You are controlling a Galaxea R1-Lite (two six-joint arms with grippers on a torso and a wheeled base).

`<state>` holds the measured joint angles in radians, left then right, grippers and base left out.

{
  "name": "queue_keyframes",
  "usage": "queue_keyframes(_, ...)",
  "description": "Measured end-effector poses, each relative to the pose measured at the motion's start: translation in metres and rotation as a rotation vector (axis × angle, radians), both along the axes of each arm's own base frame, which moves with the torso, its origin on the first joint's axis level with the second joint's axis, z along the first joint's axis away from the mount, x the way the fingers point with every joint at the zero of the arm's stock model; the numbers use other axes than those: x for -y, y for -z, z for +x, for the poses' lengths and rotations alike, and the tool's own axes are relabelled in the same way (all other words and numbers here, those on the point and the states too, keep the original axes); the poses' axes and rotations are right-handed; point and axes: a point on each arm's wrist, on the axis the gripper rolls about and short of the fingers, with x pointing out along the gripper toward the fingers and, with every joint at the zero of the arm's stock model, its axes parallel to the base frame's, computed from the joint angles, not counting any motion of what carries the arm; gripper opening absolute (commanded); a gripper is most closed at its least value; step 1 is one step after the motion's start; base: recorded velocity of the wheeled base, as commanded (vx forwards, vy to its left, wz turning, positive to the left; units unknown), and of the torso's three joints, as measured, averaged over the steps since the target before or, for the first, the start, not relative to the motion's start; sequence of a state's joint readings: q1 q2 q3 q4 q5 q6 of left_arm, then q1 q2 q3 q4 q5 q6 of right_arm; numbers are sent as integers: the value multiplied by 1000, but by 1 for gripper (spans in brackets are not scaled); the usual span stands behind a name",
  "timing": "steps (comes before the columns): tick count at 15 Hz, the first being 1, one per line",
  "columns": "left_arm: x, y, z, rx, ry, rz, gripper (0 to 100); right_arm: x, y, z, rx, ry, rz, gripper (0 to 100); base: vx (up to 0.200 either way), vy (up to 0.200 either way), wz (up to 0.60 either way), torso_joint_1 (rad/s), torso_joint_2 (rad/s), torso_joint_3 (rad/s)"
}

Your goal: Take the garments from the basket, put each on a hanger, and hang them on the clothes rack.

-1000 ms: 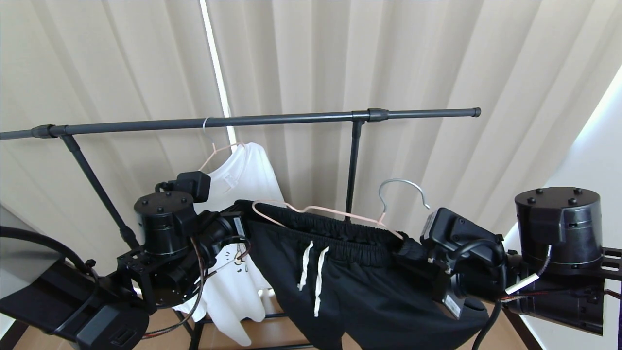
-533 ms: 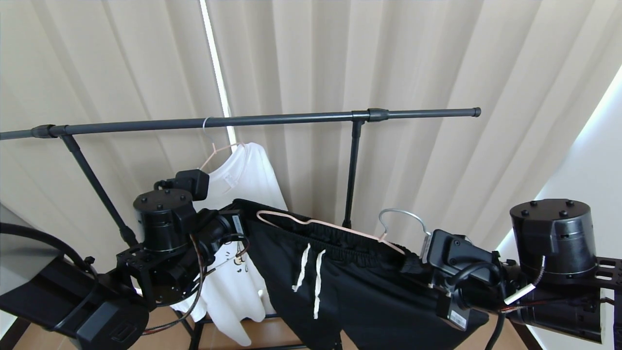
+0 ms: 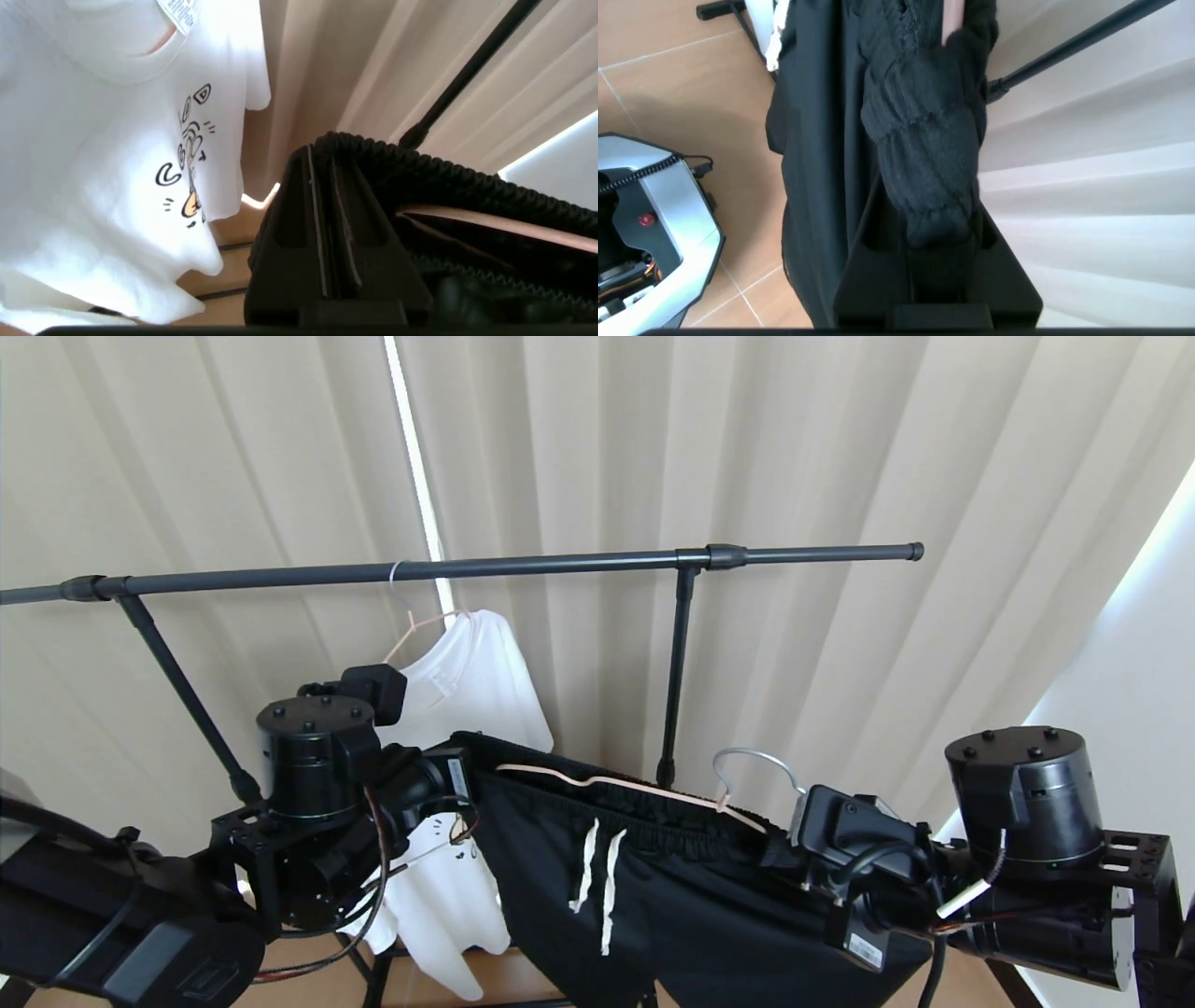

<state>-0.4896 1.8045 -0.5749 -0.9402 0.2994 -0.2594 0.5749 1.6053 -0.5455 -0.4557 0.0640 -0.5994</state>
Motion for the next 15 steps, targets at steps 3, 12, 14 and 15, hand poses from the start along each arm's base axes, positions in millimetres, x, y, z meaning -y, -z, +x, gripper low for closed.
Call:
queue_keyframes(3,3,-10,-5,-43,6,-23,0,0,3,4,-11,10,-7,0,0,0,0,0,0,0)
queue_keyframes(12,14,-51,-23,-273,101,-197,0,-2,8,12,-22,24,-18,0,0,0,0,0,0,0)
queue_keyframes(14,17,-59,-29,-279,124,-217,0,-3,9,13,-26,24,-19,0,0,0,0,0,0,0)
queue_keyframes(15,19,-62,-32,-284,136,-223,0,-4,10,14,-28,25,-21,0,0,0,0,0,0,0)
